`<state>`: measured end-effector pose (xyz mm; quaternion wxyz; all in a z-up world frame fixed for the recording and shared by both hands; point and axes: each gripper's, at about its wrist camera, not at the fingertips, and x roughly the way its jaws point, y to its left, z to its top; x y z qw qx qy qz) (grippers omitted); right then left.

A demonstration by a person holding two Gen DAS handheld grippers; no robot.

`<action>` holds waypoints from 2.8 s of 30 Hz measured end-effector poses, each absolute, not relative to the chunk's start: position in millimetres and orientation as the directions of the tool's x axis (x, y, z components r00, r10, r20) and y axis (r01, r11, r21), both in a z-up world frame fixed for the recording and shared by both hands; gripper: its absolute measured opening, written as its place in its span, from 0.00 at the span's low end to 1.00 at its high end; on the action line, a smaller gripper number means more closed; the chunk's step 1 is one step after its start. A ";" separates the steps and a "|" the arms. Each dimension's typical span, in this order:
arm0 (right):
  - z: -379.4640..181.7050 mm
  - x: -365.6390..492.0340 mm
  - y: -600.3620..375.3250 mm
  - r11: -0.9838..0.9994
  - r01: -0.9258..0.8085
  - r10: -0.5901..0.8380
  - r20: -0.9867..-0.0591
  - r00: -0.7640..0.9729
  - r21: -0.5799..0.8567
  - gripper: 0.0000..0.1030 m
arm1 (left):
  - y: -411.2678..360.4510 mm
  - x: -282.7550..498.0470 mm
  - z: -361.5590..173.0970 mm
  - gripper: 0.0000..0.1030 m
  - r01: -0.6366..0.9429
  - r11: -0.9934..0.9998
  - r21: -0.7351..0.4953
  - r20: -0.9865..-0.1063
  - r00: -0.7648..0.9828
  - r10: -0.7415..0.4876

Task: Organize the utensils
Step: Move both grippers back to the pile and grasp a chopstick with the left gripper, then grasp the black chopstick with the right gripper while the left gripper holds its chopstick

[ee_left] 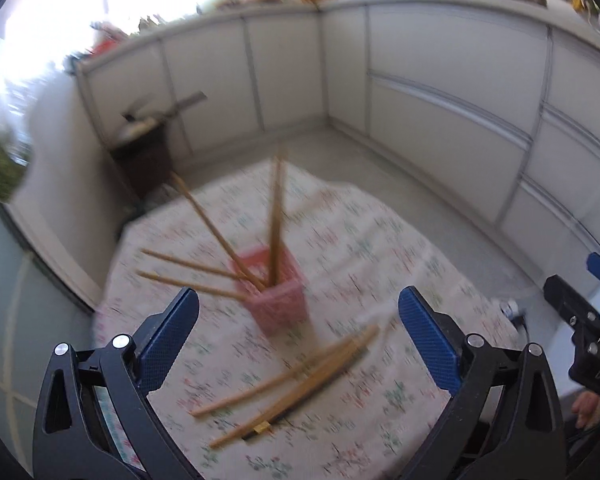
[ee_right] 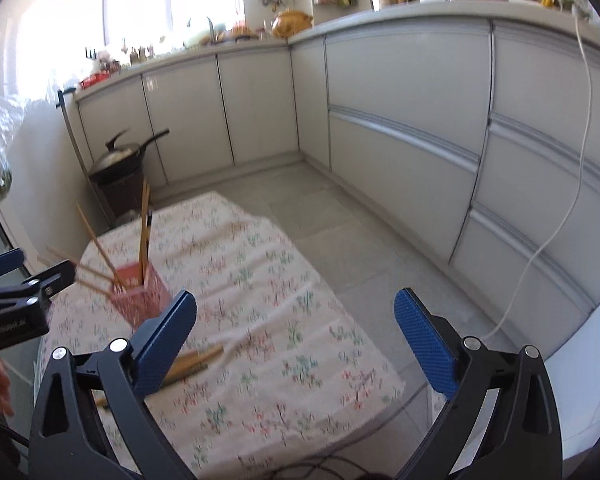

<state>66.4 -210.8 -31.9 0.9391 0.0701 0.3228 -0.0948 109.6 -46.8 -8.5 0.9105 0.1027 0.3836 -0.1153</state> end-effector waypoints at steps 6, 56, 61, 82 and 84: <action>-89.4 52.3 -225.5 0.964 0.235 -0.053 -0.775 0.630 0.125 0.94 | -60.9 144.2 -76.7 0.93 0.415 0.908 -0.055 -0.896 0.381 -0.228; -176.4 138.9 -193.7 0.774 0.388 0.404 -0.862 0.307 0.501 0.90 | -21.6 94.5 -23.2 0.06 0.442 0.897 -0.004 -0.788 0.550 -0.275; -193.5 175.9 -143.0 0.863 0.288 0.363 -0.906 0.216 0.415 0.70 | 13.1 75.5 -4.8 0.06 0.392 0.919 -0.030 -0.737 0.613 -0.286; -193.2 187.9 -128.5 0.926 0.204 0.251 -0.922 0.296 0.318 0.05 | 38.8 72.0 7.4 0.06 0.342 0.936 -0.081 -0.682 0.666 -0.302; -172.6 181.5 -138.5 0.931 0.181 0.240 -0.903 0.357 0.319 0.05 | 39.7 72.4 9.7 0.06 0.332 0.939 -0.092 -0.671 0.676 -0.305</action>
